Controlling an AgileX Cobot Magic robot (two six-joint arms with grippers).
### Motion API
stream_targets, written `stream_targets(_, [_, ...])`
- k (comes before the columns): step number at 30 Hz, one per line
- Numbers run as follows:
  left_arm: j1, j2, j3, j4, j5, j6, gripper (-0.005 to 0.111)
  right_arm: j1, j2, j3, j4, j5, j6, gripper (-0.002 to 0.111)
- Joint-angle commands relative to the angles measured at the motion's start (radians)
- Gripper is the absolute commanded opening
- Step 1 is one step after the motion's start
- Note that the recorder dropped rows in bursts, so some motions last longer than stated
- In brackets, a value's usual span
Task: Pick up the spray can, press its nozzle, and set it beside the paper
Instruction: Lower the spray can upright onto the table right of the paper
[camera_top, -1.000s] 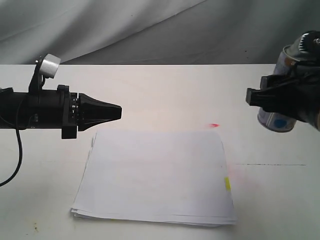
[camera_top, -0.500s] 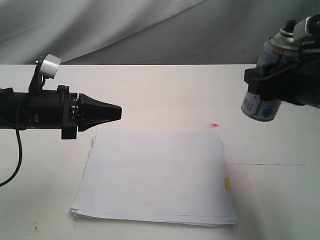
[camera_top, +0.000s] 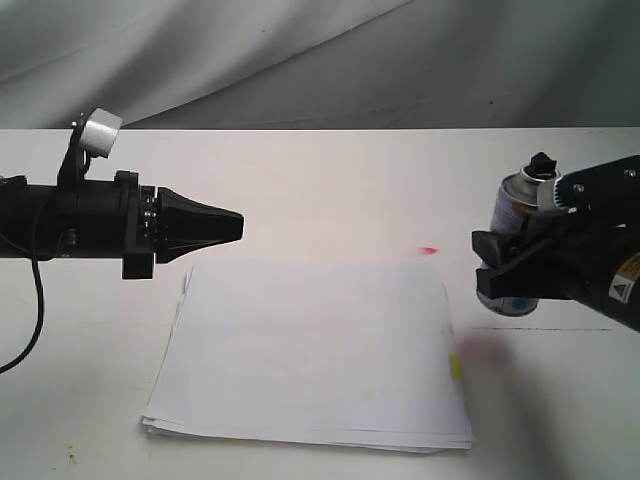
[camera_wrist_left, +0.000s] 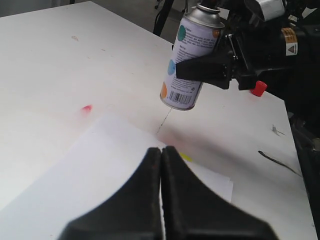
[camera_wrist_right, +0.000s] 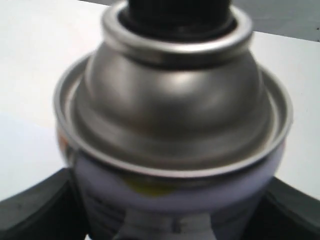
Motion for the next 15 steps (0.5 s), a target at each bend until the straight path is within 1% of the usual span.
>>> stream_targets(1, [0.001,-0.010,0.005,-0.008,0.013,-0.001,0.000,-0.006,0.057,0.007,0.037,-0.164,-0.077,0.000])
stream_targets(8, [0.001,-0.010,0.005,-0.008,0.013,-0.001,0.000,-0.006,0.182,0.007,0.037,-0.298,-0.092,0.000])
stream_targets(15, [0.001,-0.010,0.005,-0.008,0.013,-0.001,0.000,-0.006,0.254,0.007,0.064,-0.340,-0.092,0.000])
